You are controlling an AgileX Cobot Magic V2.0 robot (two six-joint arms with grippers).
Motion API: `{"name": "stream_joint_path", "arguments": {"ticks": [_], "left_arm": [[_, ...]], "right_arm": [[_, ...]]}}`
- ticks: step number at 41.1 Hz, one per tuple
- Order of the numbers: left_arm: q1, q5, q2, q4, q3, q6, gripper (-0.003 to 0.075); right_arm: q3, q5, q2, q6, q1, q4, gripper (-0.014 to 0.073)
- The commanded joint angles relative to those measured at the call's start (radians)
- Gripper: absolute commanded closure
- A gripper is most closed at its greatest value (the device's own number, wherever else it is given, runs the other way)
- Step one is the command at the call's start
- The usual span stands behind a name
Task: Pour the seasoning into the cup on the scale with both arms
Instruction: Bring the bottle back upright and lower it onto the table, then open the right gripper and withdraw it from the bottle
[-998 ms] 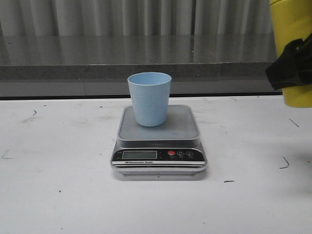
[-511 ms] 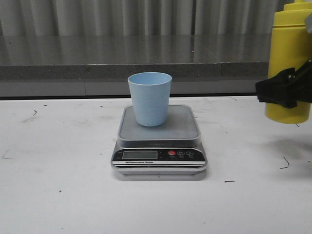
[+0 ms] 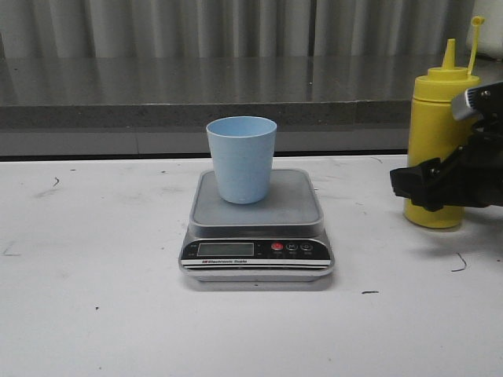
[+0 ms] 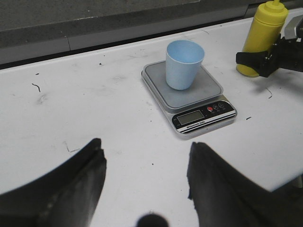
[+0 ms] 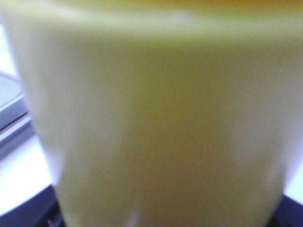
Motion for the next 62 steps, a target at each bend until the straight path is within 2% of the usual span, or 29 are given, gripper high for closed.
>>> {"name": "stream_joint_path", "arguments": {"ticks": [1, 6, 15, 25, 31, 36, 40, 46, 50, 56, 62], "left_arm": [[0.001, -0.067, 0.007, -0.006, -0.025, -0.015, 0.0332], [0.001, -0.067, 0.007, -0.006, -0.025, -0.015, 0.0332], [0.001, -0.067, 0.007, -0.006, -0.025, -0.015, 0.0332], [0.001, -0.067, 0.007, -0.006, -0.025, -0.015, 0.0332], [0.001, -0.067, 0.007, -0.006, -0.025, -0.015, 0.0332], [0.001, -0.067, 0.007, -0.006, -0.025, -0.015, 0.0332], [0.001, -0.067, 0.007, -0.006, -0.025, -0.015, 0.0332], [0.001, -0.067, 0.007, -0.006, -0.025, -0.015, 0.0332], [0.001, -0.067, 0.007, -0.006, -0.025, -0.015, 0.0332], [0.001, -0.067, 0.007, -0.006, -0.025, -0.015, 0.0332], [0.001, -0.067, 0.007, -0.006, -0.025, -0.015, 0.0332]], "right_arm": [[-0.052, -0.191, -0.022, -0.014, 0.003, 0.017, 0.0249], [-0.061, -0.191, -0.014, -0.014, 0.011, 0.019, 0.0180], [-0.061, -0.190, -0.014, 0.004, 0.012, 0.018, -0.0049], [0.001, -0.179, -0.056, 0.004, 0.009, 0.054, -0.0061], [0.099, -0.157, -0.133, 0.004, 0.009, 0.152, -0.0061], [0.198, -0.070, -0.242, 0.010, 0.013, 0.180, -0.0061], [0.240, 0.117, -0.341, 0.065, 0.029, 0.180, -0.0061], [0.243, 0.530, -0.504, 0.237, 0.065, 0.177, -0.0061], [0.243, 0.739, -0.620, 0.316, 0.097, 0.142, -0.0061], [0.236, 1.048, -0.786, 0.400, 0.195, 0.095, -0.0061], [0.170, 1.376, -0.919, 0.404, 0.325, 0.111, -0.0061]]}}
